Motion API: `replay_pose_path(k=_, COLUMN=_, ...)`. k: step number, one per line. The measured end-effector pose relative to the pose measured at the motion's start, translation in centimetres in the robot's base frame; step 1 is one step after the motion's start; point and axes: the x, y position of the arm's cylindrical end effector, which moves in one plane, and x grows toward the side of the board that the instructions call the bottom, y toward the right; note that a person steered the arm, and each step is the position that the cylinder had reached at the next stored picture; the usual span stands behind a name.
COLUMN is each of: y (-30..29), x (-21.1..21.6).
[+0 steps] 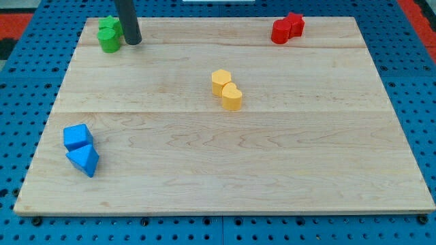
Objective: Move the yellow hexagon towards blue cube
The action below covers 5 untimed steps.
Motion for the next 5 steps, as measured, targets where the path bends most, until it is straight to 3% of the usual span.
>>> replay_pose_path(k=1, y=0.1, x=0.3)
replay_pose_path(k=3, y=8.0, x=3.0)
replay_pose_path(k=5, y=8.2, x=3.0)
